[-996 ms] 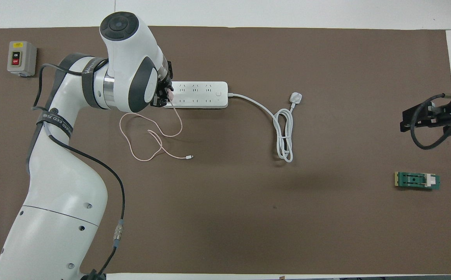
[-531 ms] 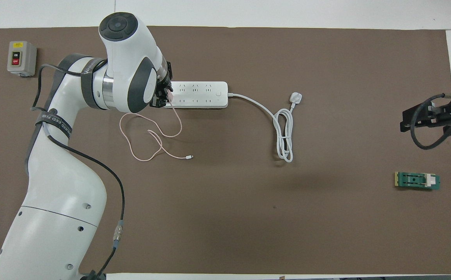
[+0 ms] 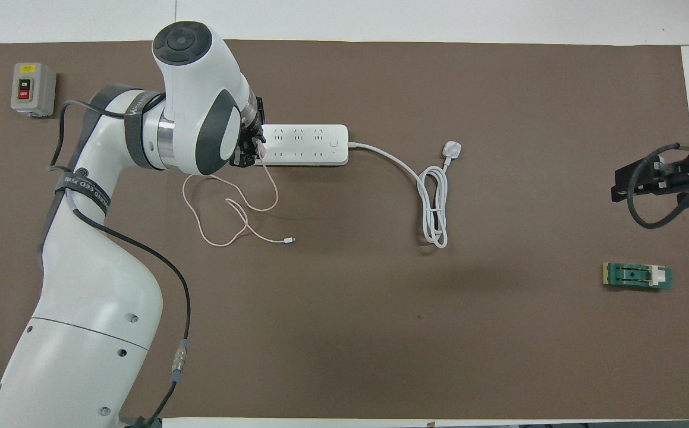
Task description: Plug charger into power strip
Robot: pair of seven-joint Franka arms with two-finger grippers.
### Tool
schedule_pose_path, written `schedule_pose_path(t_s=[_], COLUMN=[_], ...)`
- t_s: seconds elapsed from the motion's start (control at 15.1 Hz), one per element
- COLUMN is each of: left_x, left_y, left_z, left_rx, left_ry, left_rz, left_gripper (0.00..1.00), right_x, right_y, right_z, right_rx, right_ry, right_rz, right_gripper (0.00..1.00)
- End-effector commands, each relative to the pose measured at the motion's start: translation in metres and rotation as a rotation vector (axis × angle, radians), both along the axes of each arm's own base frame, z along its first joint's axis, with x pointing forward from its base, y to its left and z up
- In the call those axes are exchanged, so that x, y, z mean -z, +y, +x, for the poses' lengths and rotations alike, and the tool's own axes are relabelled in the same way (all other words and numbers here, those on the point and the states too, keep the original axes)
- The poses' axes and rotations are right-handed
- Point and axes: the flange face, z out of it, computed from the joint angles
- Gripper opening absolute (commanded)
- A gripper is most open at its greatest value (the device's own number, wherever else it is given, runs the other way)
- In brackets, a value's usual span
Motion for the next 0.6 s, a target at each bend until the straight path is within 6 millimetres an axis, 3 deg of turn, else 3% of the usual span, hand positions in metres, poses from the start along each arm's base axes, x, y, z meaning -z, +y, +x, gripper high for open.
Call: schedule_pose_path(t_s=[0.0, 0.53], left_x=[0.0051, 0.0134], left_y=[0.0018, 0.0006], left_z=[-0.006, -0.0044], left_rx=[0.007, 0.007], left_ry=[-0.003, -0.011], left_rz=[-0.013, -0.01], left_gripper=[0.0, 0.0], right_x=[-0.0027, -0.0027], right_y=[-0.0015, -0.0015], right_z=[-0.0029, -0.0029], right_rx=[-0.028, -0.028], right_ry=[0.009, 0.009], right_rz=[-0.008, -0.008], right_gripper=[1.0, 1.0])
